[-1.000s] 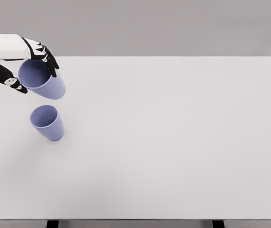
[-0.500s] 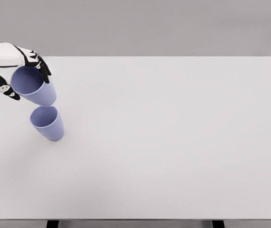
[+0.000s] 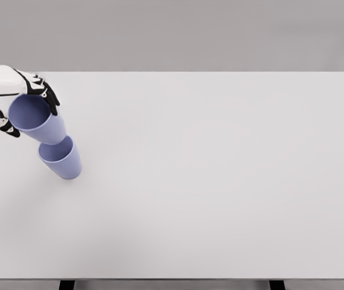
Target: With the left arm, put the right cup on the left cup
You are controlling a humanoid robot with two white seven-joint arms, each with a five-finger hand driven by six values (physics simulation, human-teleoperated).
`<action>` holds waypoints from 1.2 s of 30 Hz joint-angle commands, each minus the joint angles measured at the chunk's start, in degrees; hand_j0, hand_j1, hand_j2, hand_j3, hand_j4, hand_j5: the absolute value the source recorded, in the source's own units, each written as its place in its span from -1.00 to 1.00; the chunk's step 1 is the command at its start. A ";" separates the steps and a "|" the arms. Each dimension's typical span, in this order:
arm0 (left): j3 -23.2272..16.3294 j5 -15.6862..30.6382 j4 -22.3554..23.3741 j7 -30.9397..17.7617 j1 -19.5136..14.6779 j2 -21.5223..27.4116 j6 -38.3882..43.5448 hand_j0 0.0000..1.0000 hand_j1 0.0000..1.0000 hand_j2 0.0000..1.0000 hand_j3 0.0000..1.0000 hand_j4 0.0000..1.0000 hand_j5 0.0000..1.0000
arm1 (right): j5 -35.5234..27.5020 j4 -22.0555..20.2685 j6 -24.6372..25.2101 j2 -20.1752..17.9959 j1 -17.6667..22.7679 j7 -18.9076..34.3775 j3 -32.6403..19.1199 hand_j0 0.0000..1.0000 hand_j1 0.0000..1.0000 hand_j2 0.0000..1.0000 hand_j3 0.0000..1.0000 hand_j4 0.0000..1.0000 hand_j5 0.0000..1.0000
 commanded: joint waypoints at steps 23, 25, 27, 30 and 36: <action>-0.58 1.05 -1.51 0.00 0.00 0.80 1.90 0.10 0.10 0.10 0.10 0.10 0.10 | 0.07 0.01 -0.05 0.00 0.00 0.03 -0.01 1.00 1.00 1.00 1.00 1.00 1.00; -0.49 1.05 -1.59 0.00 -0.09 0.72 1.90 0.10 0.10 0.10 0.10 0.10 0.10 | 0.07 0.01 -0.05 0.00 0.00 0.03 -0.01 1.00 1.00 1.00 1.00 1.00 1.00; -0.40 1.05 -1.60 0.00 -0.09 0.80 1.81 0.10 0.10 0.10 0.10 0.10 0.10 | 0.07 0.01 -0.05 0.00 0.00 0.03 -0.01 1.00 1.00 1.00 1.00 1.00 1.00; -0.31 1.05 -1.77 0.00 0.00 1.07 1.81 0.10 0.10 0.10 0.10 0.10 0.10 | 0.07 0.01 -0.05 0.00 0.00 0.03 -0.01 1.00 1.00 1.00 1.00 1.00 1.00; -0.31 1.05 -1.95 0.00 0.00 1.16 1.81 0.10 0.10 0.10 0.10 0.10 0.10 | 0.07 0.01 -0.05 0.00 0.00 0.03 -0.01 1.00 1.00 1.00 1.00 1.00 1.00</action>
